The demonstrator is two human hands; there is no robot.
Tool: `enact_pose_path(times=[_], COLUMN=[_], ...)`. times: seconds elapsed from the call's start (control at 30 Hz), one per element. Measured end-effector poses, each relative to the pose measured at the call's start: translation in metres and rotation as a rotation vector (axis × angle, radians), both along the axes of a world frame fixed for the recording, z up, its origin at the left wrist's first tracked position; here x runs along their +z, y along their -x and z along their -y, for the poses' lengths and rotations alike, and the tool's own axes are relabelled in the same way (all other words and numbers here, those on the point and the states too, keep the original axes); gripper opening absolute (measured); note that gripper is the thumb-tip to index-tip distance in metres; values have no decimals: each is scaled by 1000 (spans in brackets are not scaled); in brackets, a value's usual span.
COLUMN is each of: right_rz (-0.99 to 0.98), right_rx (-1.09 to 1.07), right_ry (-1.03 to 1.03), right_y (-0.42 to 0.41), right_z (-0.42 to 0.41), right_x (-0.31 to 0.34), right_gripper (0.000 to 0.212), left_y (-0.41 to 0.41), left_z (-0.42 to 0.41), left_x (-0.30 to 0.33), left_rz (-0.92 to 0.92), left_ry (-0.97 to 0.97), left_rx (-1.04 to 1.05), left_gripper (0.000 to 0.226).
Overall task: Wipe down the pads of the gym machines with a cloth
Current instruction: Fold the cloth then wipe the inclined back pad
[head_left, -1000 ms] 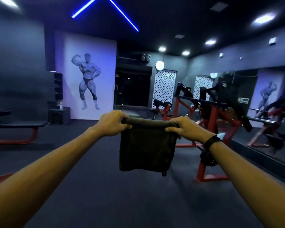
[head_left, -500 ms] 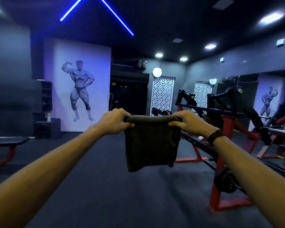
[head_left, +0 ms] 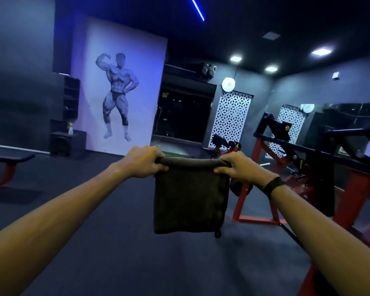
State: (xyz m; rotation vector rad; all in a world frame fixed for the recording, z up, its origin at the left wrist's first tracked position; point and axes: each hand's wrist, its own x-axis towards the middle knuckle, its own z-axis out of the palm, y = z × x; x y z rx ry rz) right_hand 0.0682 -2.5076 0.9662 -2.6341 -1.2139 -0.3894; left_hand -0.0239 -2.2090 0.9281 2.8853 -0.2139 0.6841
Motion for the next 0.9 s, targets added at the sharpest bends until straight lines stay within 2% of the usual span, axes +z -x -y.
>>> enact_pose_path(times=[0.2, 0.5, 0.67, 0.8, 0.9], right_rz=[31, -27, -90, -55, 11], right_rx=[-52, -85, -66, -63, -44], right_ry=[8, 25, -22, -51, -103], right_y=[-145, -330, -439, -546, -623], right_z=[-61, -105, -125, -148, -173], right_x=[32, -4, -17, 1, 24], right_gripper=[23, 30, 29, 25, 26], left_y=[-154, -353, -465, -562, -629], left_z=[-58, -99, -122, -143, -165], left_x=[26, -8, -13, 13, 46], left_rz=[48, -25, -76, -103, -84], left_ry=[79, 91, 56, -18, -29], left_rx=[24, -58, -89, -57, -32], left_gripper=[19, 13, 19, 32, 30])
